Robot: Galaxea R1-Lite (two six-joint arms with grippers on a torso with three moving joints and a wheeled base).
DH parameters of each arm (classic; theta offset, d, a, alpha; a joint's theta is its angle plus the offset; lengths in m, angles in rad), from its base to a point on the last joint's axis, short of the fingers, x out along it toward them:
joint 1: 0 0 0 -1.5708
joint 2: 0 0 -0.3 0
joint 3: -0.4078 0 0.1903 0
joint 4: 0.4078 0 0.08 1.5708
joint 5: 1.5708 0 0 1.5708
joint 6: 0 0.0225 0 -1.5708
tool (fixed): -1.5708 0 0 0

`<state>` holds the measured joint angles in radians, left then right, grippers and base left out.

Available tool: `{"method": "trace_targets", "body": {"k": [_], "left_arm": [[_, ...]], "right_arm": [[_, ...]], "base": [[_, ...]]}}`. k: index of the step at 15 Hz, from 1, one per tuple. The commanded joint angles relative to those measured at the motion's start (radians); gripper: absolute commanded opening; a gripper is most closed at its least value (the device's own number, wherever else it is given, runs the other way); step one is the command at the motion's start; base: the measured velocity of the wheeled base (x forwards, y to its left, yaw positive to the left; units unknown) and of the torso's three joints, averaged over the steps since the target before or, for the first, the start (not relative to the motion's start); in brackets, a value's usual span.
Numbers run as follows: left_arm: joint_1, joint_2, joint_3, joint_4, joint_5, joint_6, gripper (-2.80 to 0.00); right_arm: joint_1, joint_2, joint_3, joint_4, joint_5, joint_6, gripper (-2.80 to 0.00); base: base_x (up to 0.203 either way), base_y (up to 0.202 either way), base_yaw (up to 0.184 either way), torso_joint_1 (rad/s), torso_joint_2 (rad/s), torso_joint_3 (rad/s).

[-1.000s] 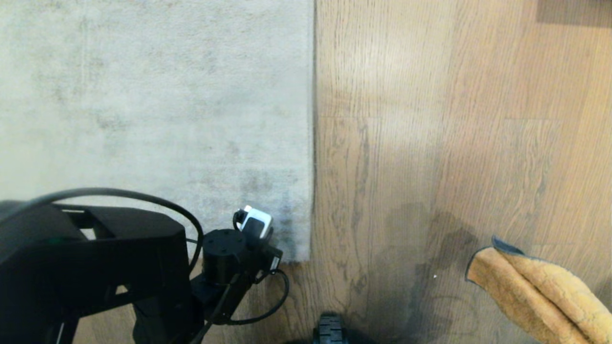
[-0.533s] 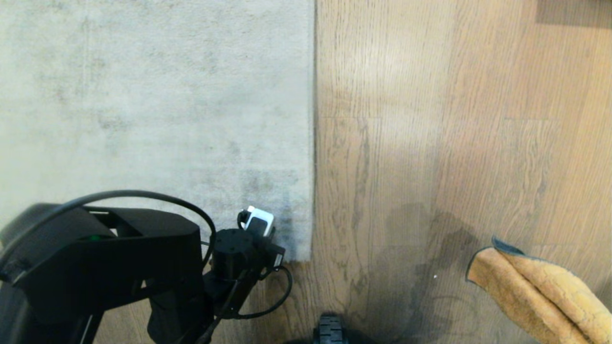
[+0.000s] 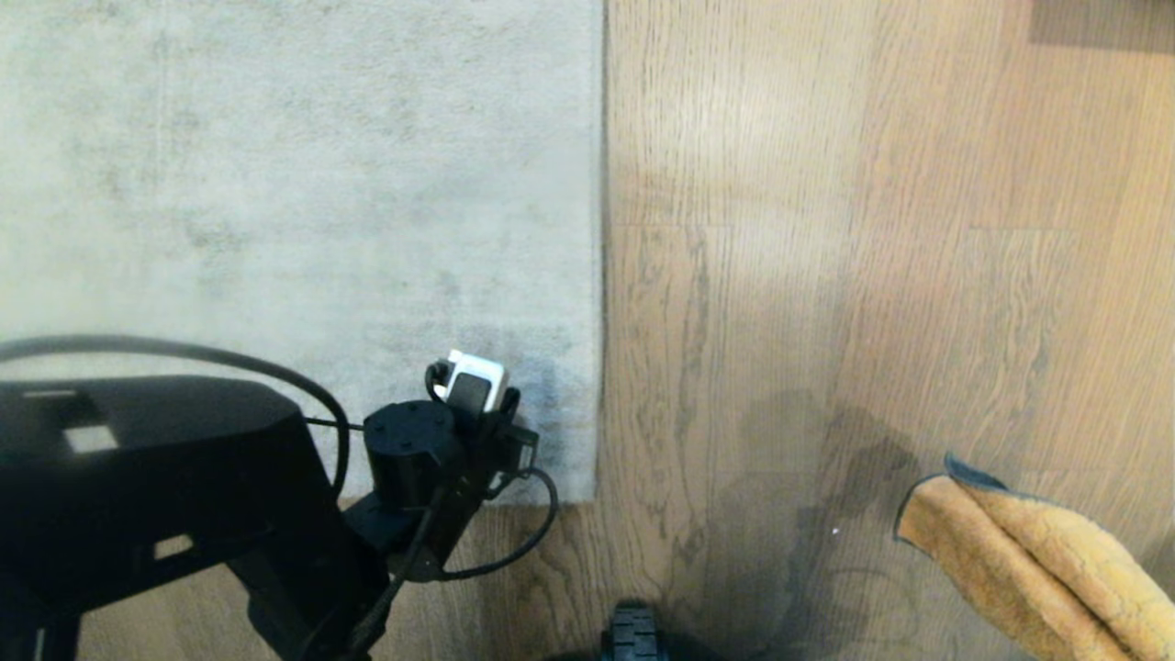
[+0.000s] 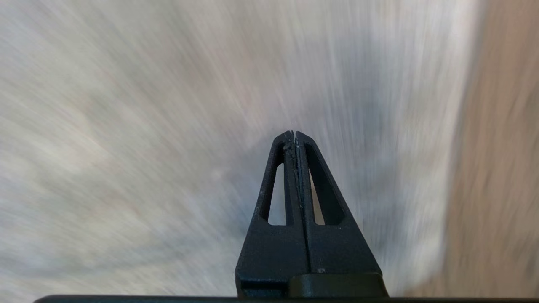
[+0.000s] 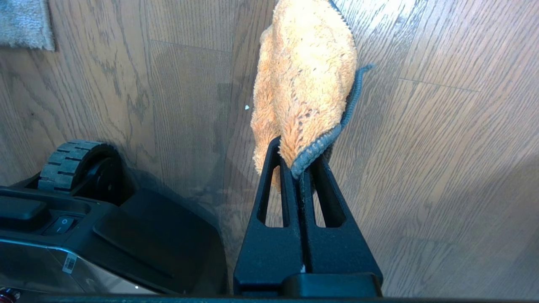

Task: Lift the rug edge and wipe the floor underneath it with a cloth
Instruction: Lay down the carpet, then put down the rag

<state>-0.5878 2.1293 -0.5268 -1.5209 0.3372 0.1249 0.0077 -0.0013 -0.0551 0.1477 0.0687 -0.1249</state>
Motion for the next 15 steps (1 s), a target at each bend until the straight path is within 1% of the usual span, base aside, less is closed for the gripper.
{"method": "trace_targets", "body": {"k": [1,4,6,9,12,13,15], "left_arm": [[0.009,-0.148,0.002,-0.049,0.003,0.001,-2.80],[0.040,-0.334,0.008,-0.022,0.003,0.002,-2.80],[0.075,-0.469,0.023,0.054,-0.001,0.003,-2.80],[0.154,-0.696,0.110,0.218,-0.030,0.004,-2.80],[0.287,-0.925,0.199,0.436,-0.112,0.005,-2.80],[0.337,-0.994,0.223,0.517,-0.151,0.006,-2.80],[0.396,-1.110,0.256,0.668,-0.216,0.006,-2.80]], "right_arm": [[0.000,0.001,0.000,0.001,0.000,-0.002,-2.80],[0.002,0.001,0.000,0.001,0.000,-0.001,-2.80],[0.000,0.001,0.000,0.001,0.000,-0.001,-2.80],[0.000,0.001,0.000,0.001,0.000,-0.001,-2.80],[0.000,0.001,0.000,0.001,0.000,-0.001,-2.80],[0.000,0.001,0.000,0.001,0.000,-0.001,-2.80],[0.000,0.001,0.000,0.001,0.000,-0.001,-2.80]], "base": [[0.000,0.000,0.000,0.000,0.00,0.000],[0.000,0.000,0.000,0.000,0.00,0.000],[0.000,0.000,0.000,0.000,0.00,0.000],[0.000,0.000,0.000,0.000,0.00,0.000],[0.000,0.000,0.000,0.000,0.00,0.000],[0.000,0.000,0.000,0.000,0.00,0.000],[0.000,0.000,0.000,0.000,0.00,0.000]]}}
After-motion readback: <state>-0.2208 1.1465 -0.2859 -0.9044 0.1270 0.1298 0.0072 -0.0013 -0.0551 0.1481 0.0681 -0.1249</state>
